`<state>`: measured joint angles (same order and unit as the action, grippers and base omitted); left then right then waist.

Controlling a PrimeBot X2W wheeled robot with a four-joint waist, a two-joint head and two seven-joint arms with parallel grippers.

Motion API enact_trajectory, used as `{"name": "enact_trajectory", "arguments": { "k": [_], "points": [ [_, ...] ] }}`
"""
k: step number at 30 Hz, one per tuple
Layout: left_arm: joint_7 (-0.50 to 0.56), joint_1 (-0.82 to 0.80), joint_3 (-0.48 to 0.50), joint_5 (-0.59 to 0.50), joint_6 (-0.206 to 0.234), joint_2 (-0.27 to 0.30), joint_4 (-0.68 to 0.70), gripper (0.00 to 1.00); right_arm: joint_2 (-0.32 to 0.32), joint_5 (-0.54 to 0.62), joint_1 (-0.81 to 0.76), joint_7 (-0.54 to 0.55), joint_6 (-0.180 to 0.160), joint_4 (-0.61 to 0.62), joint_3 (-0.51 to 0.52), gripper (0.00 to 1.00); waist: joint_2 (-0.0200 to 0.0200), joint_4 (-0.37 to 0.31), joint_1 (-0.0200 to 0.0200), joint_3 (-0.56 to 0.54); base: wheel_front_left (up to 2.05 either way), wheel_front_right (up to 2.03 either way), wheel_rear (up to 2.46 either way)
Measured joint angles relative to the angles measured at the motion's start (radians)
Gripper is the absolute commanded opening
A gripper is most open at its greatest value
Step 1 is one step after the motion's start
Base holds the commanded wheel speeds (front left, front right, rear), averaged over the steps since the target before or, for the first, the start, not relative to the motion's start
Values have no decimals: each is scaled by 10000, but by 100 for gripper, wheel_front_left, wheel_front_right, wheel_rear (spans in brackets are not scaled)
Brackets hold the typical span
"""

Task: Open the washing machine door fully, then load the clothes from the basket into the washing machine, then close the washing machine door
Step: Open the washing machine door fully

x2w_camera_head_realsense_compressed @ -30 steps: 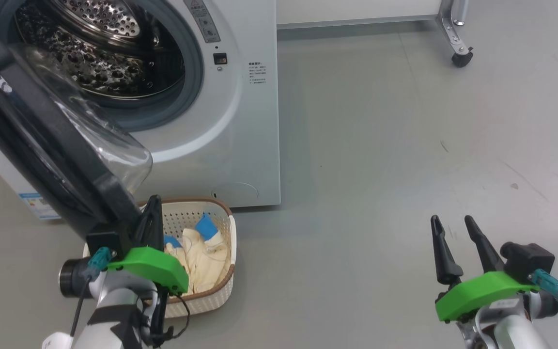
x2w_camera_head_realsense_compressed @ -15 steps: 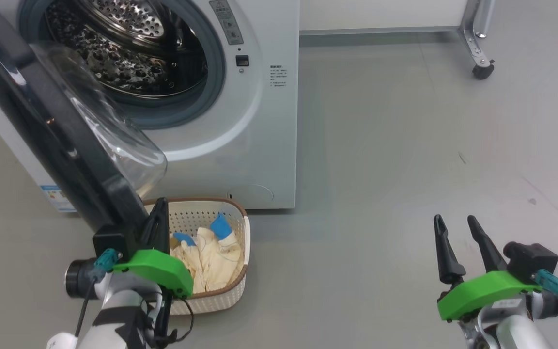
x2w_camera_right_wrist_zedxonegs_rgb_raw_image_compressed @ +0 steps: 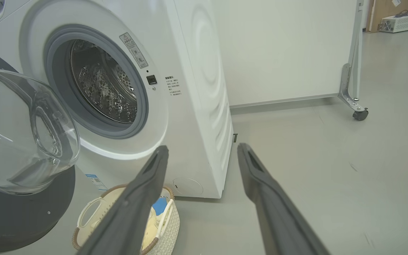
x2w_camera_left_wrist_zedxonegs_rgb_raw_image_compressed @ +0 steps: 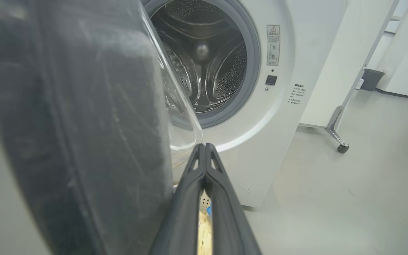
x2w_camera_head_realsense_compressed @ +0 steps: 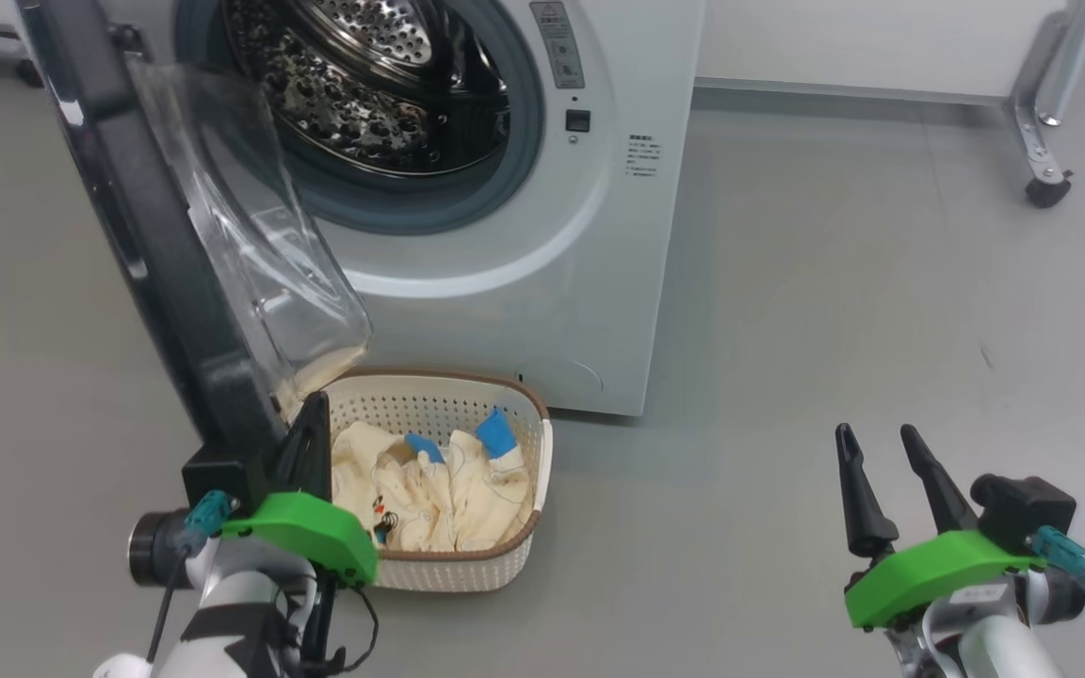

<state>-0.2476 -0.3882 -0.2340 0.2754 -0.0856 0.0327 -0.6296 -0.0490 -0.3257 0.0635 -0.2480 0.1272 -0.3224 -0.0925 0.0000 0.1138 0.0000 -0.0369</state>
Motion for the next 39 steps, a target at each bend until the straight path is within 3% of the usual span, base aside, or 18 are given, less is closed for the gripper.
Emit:
{"name": "enact_trajectory", "arguments": {
  "k": [18,39],
  "points": [
    [0,198,424,115,165,253,171,0,8,-2,0,0,0,-67,-198,100,0,1481,0,-129,0,0,0],
    [2,595,2146,696,516,1101,988,0,10,393,19,0,0,15,-729,100,0,2220,0,530,0,0,0]
  ]
}}
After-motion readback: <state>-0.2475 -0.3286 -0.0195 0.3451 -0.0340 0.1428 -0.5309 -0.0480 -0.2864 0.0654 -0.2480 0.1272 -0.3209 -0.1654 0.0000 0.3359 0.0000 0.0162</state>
